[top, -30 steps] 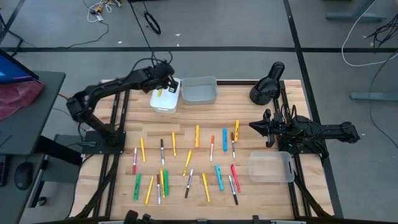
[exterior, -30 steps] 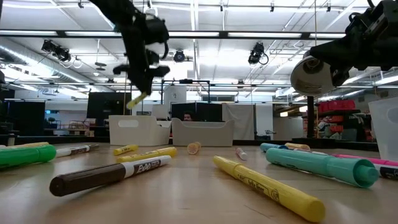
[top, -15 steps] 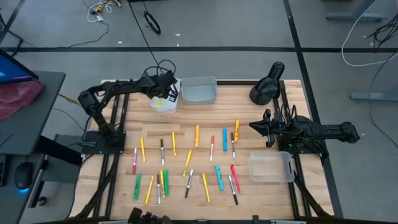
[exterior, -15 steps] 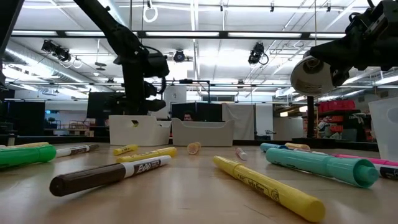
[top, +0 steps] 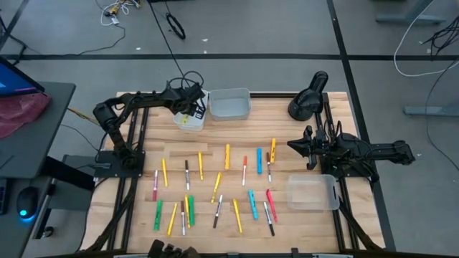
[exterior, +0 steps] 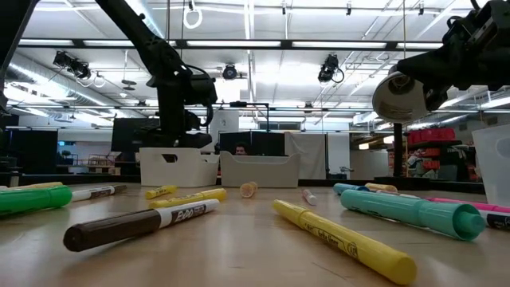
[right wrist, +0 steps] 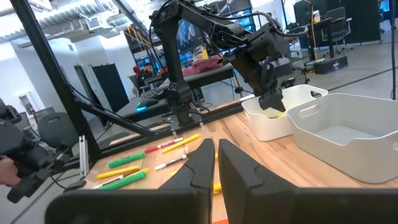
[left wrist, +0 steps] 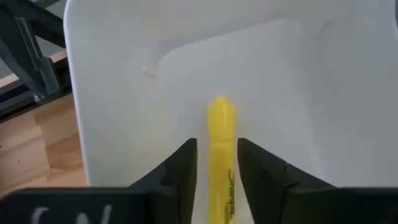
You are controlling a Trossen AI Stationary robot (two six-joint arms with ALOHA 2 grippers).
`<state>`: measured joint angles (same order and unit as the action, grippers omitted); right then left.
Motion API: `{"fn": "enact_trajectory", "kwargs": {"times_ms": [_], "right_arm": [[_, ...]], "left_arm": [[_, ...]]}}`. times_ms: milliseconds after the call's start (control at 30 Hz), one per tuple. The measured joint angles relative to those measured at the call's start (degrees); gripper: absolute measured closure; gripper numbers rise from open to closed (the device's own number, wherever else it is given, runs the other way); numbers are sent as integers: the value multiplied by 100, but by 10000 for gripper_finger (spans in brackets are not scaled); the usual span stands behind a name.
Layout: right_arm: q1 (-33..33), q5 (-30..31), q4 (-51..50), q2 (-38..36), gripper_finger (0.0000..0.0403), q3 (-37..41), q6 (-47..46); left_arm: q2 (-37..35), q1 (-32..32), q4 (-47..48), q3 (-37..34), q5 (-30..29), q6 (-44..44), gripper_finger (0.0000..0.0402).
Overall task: Pick & Place Markers
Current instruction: Put the yellow highlighter pen into the white bin, then put the orange marker pen into the gray bin
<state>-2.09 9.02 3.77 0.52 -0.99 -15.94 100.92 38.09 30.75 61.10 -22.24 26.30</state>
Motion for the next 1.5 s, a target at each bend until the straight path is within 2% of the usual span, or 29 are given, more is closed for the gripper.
{"fn": "enact_trajectory", "kwargs": {"times_ms": [200, 433, 567, 700, 867, 1267, 1367, 1500], "right_arm": [[-1, 1, 0, 2, 376, 1, 0], [1, 1, 0, 2, 376, 1, 0], [-1, 0, 0, 1, 376, 0, 0], [-1, 0, 0, 2, 376, 2, 0], [1, 1, 0, 0, 376, 1, 0], [3, 104, 91, 2, 376, 1, 92], [3, 255, 550, 2, 376, 2, 76], [17, 450, 2100, 1, 376, -2, -958]], "left_arm": [[0, 0, 699, 510, 2, -4, 229], [0, -288, 1704, 1844, 139, -387, 214], [-9, -642, 1910, 2502, 540, -804, 220], [-182, -1038, 1671, 2673, 1251, -1162, 222], [-651, -1631, 1279, 2244, 1556, -890, 223], [-2205, -2778, -609, -19, 1825, 1797, 223], [-2509, -3115, -808, -310, 1503, 2192, 223], [-2878, -3439, -768, -564, 986, 2286, 223]]}}
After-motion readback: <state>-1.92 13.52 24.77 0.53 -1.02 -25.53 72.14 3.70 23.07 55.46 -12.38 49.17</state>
